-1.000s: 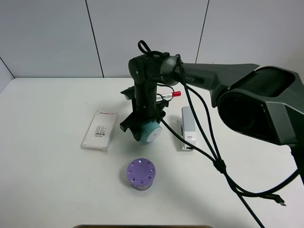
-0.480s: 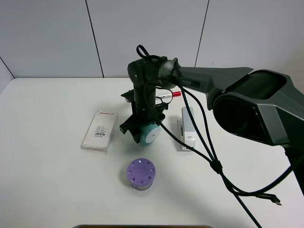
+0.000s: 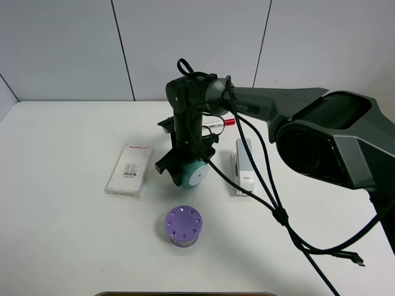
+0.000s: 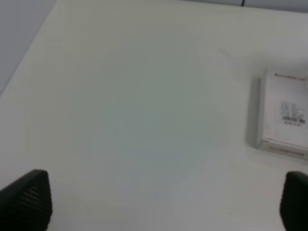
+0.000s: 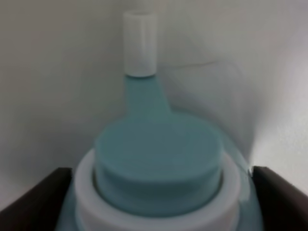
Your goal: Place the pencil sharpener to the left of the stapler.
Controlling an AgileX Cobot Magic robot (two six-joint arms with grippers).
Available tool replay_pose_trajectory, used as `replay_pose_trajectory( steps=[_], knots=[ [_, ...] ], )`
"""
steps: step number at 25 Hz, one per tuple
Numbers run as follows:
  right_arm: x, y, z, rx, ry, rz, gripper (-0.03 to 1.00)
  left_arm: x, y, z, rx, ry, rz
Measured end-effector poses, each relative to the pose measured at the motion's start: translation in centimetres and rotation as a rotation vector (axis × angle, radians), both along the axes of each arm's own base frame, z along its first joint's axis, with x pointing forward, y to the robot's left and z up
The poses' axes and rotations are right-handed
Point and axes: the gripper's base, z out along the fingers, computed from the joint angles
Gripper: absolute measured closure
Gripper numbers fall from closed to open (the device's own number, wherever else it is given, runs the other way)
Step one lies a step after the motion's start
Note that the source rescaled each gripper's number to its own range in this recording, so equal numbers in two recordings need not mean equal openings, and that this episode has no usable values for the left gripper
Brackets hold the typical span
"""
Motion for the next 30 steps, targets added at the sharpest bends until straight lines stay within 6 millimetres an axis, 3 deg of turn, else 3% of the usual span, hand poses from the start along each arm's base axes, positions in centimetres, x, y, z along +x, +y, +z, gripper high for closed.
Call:
replay_pose_trajectory(
  steps=[2,3,6,12,15,27,30],
  knots=[
    [0.0,0.0,0.0,-0.001,0.001,0.000,0.31,0.0,0.0,0.0,0.000,0.000,0.000],
    [0.0,0.0,0.0,-0.001,0.002,0.000,0.17,0.0,0.0,0.0,0.000,0.000,0.000],
    [0.0,0.0,0.0,-0.003,0.004,0.001,0.02,0.0,0.0,0.0,0.000,0.000,0.000],
    [0.4,0.3,0.8,0.012,-0.014,0.001,-0.02,0.0,0.0,0.0,0.000,0.000,0.000],
    [1.0,0.8,2.2,0.049,-0.054,0.000,-0.02,0.0,0.0,0.0,0.000,0.000,0.000],
    [0.3,0.6,11.8,0.197,-0.196,-0.005,-0.03,0.0,0.0,0.0,0.000,0.000,0.000],
    [-0.4,0.0,15.4,0.245,-0.253,-0.004,-0.03,0.0,0.0,0.0,0.000,0.000,0.000]
  ],
)
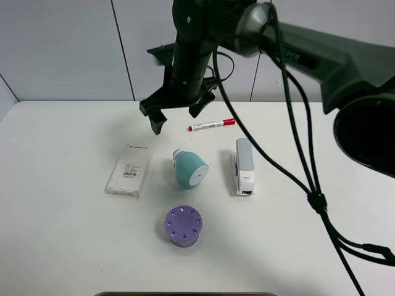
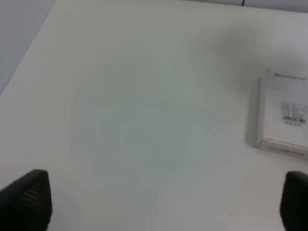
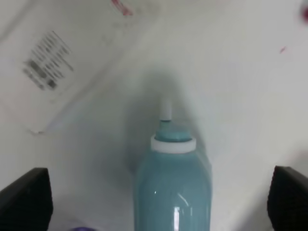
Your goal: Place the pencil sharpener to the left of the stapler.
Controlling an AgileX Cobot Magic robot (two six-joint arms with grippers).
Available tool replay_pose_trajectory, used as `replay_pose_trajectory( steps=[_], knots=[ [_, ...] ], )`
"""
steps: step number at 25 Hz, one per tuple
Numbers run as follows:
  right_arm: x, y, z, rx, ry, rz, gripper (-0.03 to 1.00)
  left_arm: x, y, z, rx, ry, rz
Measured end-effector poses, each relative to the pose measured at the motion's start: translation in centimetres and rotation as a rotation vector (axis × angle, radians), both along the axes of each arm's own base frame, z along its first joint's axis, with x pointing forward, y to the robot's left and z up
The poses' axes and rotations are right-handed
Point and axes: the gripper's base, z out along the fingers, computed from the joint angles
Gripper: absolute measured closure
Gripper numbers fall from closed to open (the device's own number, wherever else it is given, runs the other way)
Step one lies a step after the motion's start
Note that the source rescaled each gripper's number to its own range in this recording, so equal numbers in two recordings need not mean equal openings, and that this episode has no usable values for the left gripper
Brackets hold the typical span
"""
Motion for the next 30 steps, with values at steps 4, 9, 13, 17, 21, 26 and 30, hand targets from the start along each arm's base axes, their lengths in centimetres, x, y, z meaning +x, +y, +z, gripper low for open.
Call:
replay_pose_trajectory(
  steps=[4,9,13,17,21,26,30],
  knots=[
    [-1.4,-1.3,4.3,0.047,-0.063,0.000,-0.03,0.0,0.0,0.0,0.000,0.000,0.000],
    [-4.0,-4.0,8.2,0.040,-0.134,-0.001,-0.03,0.0,0.0,0.0,0.000,0.000,0.000],
    [-7.5,-7.2,10.3,0.024,-0.150,-0.021,-0.03,0.0,0.0,0.0,0.000,0.000,0.000],
    [-10.7,-9.9,12.0,0.048,-0.162,-0.052,-0.03,0.0,0.0,0.0,0.000,0.000,0.000],
    [-14.1,-12.8,13.2,0.069,-0.182,-0.074,-0.03,0.0,0.0,0.0,0.000,0.000,0.000],
    [-17.8,-16.7,14.1,0.067,-0.249,-0.127,-0.03,0.0,0.0,0.0,0.000,0.000,0.000],
    [-20.3,-19.4,13.9,0.053,-0.300,-0.154,-0.03,0.0,0.0,0.0,0.000,0.000,0.000]
  ],
)
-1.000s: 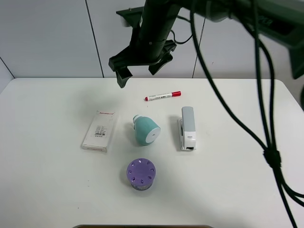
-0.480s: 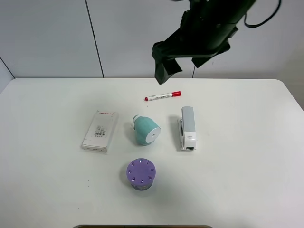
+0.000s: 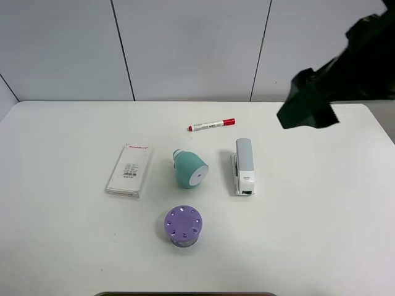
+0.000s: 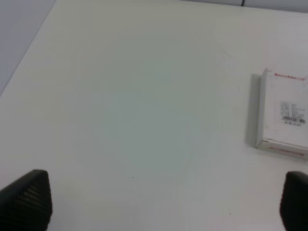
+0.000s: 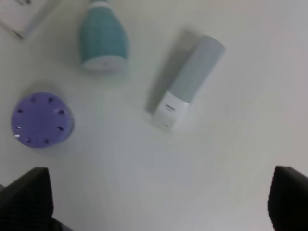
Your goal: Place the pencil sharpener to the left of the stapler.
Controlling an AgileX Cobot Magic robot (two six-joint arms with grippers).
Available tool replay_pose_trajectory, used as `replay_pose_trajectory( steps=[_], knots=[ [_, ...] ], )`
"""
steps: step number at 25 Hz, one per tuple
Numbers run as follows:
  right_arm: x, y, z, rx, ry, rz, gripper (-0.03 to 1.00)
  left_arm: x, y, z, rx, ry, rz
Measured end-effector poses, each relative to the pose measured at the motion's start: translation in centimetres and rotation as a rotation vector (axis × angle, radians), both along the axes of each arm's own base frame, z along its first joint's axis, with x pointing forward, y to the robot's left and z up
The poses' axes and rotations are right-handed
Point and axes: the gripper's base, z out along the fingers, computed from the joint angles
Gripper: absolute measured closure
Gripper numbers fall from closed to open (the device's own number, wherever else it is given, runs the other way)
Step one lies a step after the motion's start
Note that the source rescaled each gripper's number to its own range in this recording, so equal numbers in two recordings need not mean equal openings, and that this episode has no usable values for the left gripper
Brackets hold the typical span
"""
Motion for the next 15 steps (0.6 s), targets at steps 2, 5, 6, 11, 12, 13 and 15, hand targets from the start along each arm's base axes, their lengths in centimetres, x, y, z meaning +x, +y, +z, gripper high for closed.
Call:
replay_pose_trajectory(
  steps=[2,5,6,11,12,13,15],
  knots=[
    [-1.2,-1.2,-0.4,-0.010,-0.020,-0.012,-0.03,0.0,0.0,0.0,0.000,0.000,0.000],
    [-2.8,-3.1,-1.4,-0.027,-0.042,-0.043,-0.03,0.0,0.0,0.0,0.000,0.000,0.000],
    [-3.2,-3.7,-1.9,-0.030,-0.041,-0.056,-0.03,0.0,0.0,0.0,0.000,0.000,0.000],
    [-4.9,-7.6,-4.9,-0.047,-0.013,-0.236,-0.03,0.0,0.0,0.0,0.000,0.000,0.000],
    [-5.3,-8.7,-5.6,-0.048,-0.010,-0.303,-0.03,0.0,0.0,0.0,0.000,0.000,0.000],
    [-6.0,-9.5,-6.3,-0.048,-0.012,-0.350,-0.03,0.0,0.0,0.0,0.000,0.000,0.000],
    [-7.4,-11.0,-7.7,-0.047,-0.016,-0.445,-0.03,0.0,0.0,0.0,0.000,0.000,0.000]
  ],
)
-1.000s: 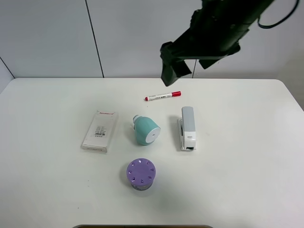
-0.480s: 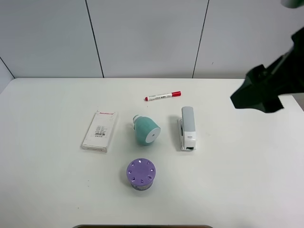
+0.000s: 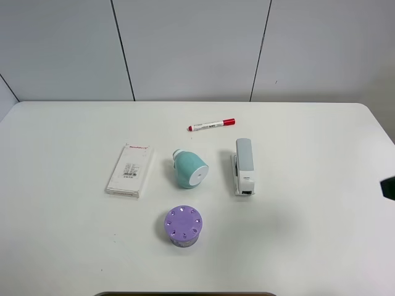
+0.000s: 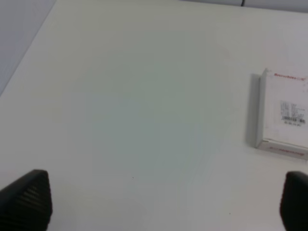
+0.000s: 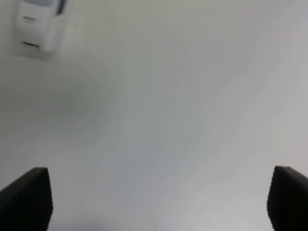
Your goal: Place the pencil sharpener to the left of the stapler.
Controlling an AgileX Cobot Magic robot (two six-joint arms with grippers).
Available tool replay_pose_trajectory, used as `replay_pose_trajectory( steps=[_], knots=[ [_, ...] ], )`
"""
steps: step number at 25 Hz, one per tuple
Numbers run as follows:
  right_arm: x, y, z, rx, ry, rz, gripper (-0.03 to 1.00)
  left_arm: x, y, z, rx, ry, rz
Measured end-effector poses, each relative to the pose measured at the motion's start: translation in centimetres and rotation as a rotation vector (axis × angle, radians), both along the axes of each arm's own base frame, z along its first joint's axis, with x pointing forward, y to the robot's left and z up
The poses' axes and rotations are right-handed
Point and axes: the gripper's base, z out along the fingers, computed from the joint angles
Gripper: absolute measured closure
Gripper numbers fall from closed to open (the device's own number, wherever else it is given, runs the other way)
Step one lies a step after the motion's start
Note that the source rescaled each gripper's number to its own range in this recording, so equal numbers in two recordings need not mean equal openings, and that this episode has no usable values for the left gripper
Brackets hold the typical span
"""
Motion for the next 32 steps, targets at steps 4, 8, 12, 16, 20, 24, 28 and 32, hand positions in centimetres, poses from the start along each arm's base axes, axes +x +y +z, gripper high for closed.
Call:
replay_pose_trajectory(
  steps=[4,8,12,16,20,24,28,32],
  knots=[
    [-2.9,-1.4,-2.5,0.025,-0.112,-0.092,-0.03,0.0,0.0,0.0,0.000,0.000,0.000],
    [-5.1,-1.8,-3.9,0.052,-0.251,-0.116,-0.03,0.0,0.0,0.0,0.000,0.000,0.000],
    [-7.2,-2.1,-3.8,0.080,-0.412,-0.109,-0.03,0.0,0.0,0.0,0.000,0.000,0.000],
    [-8.6,-2.4,-3.8,0.100,-0.513,-0.107,-0.03,0.0,0.0,0.0,0.000,0.000,0.000],
    [-8.7,-2.3,-3.8,0.101,-0.516,-0.101,-0.03,0.0,0.0,0.0,0.000,0.000,0.000],
    [-8.7,-2.3,-3.8,0.106,-0.516,-0.098,-0.03,0.0,0.0,0.0,0.000,0.000,0.000],
    [-8.7,-2.3,-3.8,0.106,-0.516,-0.098,-0.03,0.0,0.0,0.0,0.000,0.000,0.000],
    [-8.7,-2.3,-3.8,0.106,-0.516,-0.098,-0.03,0.0,0.0,0.0,0.000,0.000,0.000]
  ],
)
